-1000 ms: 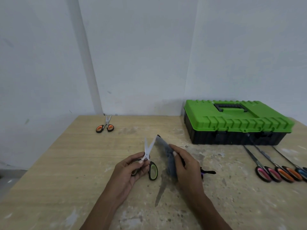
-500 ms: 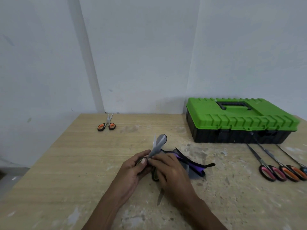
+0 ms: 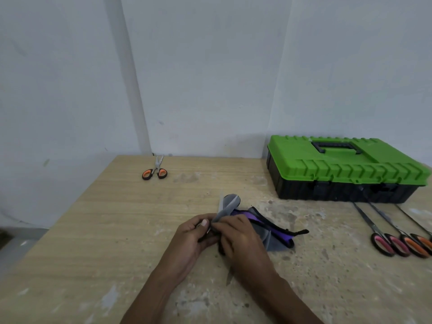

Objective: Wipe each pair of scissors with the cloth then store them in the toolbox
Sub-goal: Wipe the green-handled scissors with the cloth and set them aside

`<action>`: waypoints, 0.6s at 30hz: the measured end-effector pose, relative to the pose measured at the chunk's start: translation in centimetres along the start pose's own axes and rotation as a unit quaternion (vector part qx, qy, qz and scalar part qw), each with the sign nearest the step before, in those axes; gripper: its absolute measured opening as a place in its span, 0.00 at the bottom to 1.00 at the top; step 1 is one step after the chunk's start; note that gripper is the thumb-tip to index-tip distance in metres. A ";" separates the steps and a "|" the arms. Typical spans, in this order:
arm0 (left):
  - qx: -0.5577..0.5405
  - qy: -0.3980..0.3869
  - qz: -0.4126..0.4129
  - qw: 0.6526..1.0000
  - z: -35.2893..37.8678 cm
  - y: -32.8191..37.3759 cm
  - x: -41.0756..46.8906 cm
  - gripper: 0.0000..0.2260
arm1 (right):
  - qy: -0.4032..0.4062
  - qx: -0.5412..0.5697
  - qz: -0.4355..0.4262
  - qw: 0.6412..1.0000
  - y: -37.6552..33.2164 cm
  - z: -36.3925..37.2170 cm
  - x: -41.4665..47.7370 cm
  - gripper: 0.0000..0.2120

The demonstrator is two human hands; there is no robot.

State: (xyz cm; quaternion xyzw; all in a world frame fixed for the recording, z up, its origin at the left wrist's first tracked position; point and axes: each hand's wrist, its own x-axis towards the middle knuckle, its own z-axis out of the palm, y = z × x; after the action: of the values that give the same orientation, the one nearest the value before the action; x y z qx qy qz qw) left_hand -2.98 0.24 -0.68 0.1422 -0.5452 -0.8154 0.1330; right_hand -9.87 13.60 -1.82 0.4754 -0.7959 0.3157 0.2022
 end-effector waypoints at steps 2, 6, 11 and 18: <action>-0.006 0.008 -0.004 1.000 0.0 0.1 0.0 0.14 | -0.021 0.001 -0.016 1.000 -0.4 -0.2 -0.3 0.13; -0.004 0.004 -0.003 1.000 0.3 0.1 0.0 0.14 | -0.006 0.027 0.046 0.999 0.8 -0.7 0.6 0.14; -0.013 0.019 -0.014 1.000 0.3 0.3 -0.1 0.12 | 0.016 0.059 0.129 0.990 2.6 -1.3 0.7 0.13; 0.010 0.044 -0.013 0.999 0.5 0.4 -0.2 0.12 | -0.049 0.071 0.080 0.993 0.7 -1.6 0.1 0.14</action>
State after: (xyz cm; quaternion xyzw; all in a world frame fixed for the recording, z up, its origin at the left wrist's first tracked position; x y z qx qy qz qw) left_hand -2.97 0.60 -0.09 0.1866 -0.5454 -0.8041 0.1452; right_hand -10.49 14.92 -0.85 0.4381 -0.8162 0.3625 0.1025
